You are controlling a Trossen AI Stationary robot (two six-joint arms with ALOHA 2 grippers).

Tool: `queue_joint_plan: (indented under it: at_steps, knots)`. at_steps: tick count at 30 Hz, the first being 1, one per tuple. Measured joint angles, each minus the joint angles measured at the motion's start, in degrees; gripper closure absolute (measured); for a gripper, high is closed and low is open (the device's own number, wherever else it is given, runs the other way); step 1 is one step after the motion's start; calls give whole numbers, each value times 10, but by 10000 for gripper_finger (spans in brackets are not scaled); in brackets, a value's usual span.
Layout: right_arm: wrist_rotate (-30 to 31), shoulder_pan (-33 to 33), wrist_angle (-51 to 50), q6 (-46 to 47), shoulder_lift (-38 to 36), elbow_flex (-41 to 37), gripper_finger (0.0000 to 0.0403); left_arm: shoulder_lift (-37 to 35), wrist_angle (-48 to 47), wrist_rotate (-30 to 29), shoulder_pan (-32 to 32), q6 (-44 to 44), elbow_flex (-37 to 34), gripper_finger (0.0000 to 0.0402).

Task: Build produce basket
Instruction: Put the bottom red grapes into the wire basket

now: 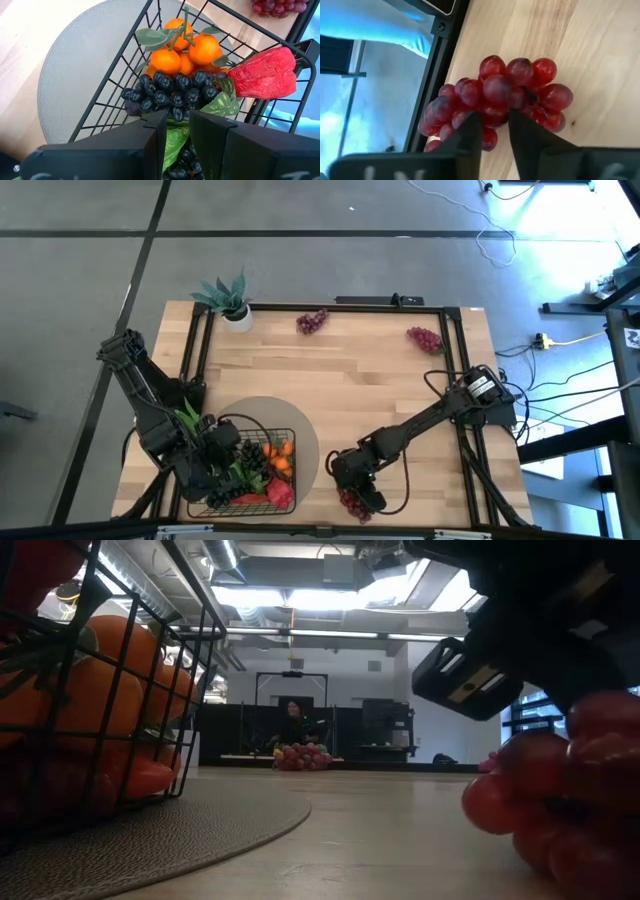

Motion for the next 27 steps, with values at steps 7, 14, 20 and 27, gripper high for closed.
queue_joint_plan:
  at_steps: [7, 14, 20, 27]
  knots:
    - [-4, -11, -11, 22, 0, 0, 393, 0, 0, 0, 0, 4, 0, 331]
    - [-14, -34, -86, 8, -10, 25, 401, 0, 0, 0, 0, 9, 0, 331]
    - [-14, -45, -148, -23, -15, 89, 402, 0, 0, 0, 0, 10, 0, 331]
    - [3, -62, -220, -69, -15, 194, 403, 0, 0, -1, 0, 19, 0, 331]
